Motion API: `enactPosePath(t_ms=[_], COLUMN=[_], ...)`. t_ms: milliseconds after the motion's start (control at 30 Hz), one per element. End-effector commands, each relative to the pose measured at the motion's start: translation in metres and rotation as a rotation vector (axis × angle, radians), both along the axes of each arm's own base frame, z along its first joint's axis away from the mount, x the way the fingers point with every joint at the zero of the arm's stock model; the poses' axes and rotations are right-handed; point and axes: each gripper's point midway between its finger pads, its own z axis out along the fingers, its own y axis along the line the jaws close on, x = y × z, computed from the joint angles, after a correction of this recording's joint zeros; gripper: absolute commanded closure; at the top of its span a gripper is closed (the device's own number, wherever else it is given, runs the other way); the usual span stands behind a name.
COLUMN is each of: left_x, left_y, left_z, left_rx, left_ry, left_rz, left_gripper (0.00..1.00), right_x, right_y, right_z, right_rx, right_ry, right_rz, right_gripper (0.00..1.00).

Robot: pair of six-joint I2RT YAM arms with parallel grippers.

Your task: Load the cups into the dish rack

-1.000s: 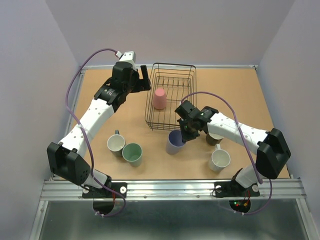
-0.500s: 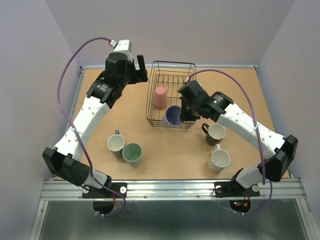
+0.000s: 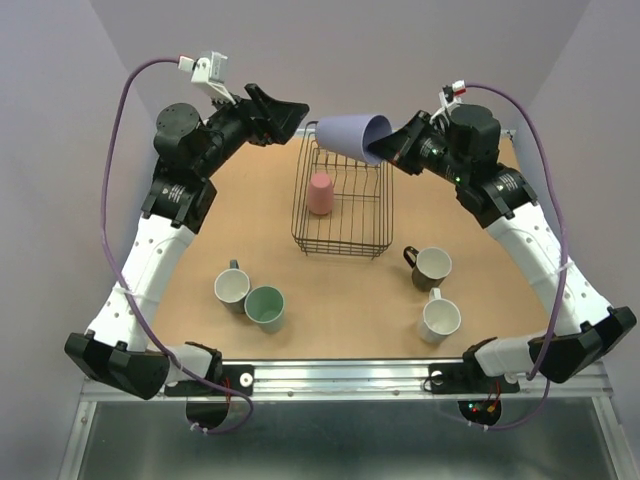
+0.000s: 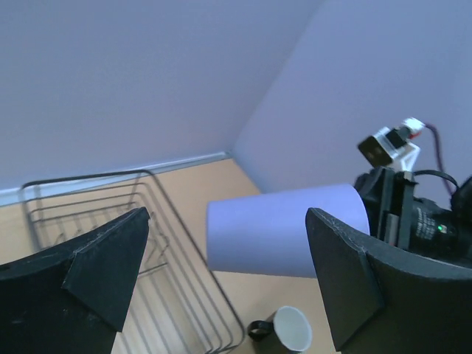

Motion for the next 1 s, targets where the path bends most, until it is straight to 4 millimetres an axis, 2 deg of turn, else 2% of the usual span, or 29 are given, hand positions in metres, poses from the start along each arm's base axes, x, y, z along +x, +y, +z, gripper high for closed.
enactPosePath(t_ms=[0, 33, 67, 100, 133, 200, 233, 267, 333, 433, 600, 767, 967], left_x=[-0.040, -0.044, -0.046, -0.051, -0.052, -0.057, -0.059, -0.066, -0.073, -0.085, -0.098, -0.094, -0.100], left_y=[-0.034, -0.036, -0.038, -0.042, -0.044, -0.046, -0.048, -0.046, -0.046, -0.048, -0.051, -0.060, -0.070], left_z=[0.034, 0.037, 0.041, 0.039, 0.037, 0.036, 0.032, 0.036, 0.037, 0.041, 0.049, 0.043, 0.043], left_rx=[-0.110, -0.127, -0.132, -0.132, -0.131, -0.131, -0.127, -0.139, -0.159, -0.181, -0.236, -0.248, -0.283], left_ry=[-0.112, -0.112, -0.130, -0.120, -0.115, -0.116, -0.108, -0.125, -0.131, -0.164, -0.172, -0.151, -0.149], left_rz=[-0.306, -0.334, -0.357, -0.398, -0.415, -0.448, -0.465, -0.476, -0.506, -0.564, -0.651, -0.697, -0.756], left_gripper=[0.01, 0.01, 0.01, 0.01, 0.01, 0.01, 0.01, 0.01, 0.01, 0.01, 0.01, 0.01, 0.02], right_x=[-0.036, -0.038, -0.042, -0.042, -0.046, -0.050, -0.060, -0.056, -0.066, -0.074, -0.077, -0.077, -0.082], right_y=[0.023, 0.023, 0.019, 0.017, 0.013, 0.011, 0.010, 0.013, 0.012, 0.013, 0.013, 0.013, 0.017], right_z=[0.105, 0.106, 0.119, 0.114, 0.125, 0.126, 0.141, 0.120, 0.116, 0.115, 0.111, 0.114, 0.114], right_rx=[0.280, 0.299, 0.332, 0.364, 0.398, 0.479, 0.569, 0.602, 0.716, 0.769, 0.754, 0.757, 0.752], right_ry=[-0.248, -0.256, -0.304, -0.274, -0.293, -0.319, -0.349, -0.303, -0.286, -0.274, -0.279, -0.292, -0.295], right_rz=[0.195, 0.198, 0.200, 0.201, 0.213, 0.249, 0.294, 0.306, 0.351, 0.402, 0.411, 0.415, 0.458], right_gripper=[1.00, 1.00, 1.00, 1.00, 1.00, 1.00, 1.00, 0.99, 1.00, 1.00, 1.00, 1.00, 1.00])
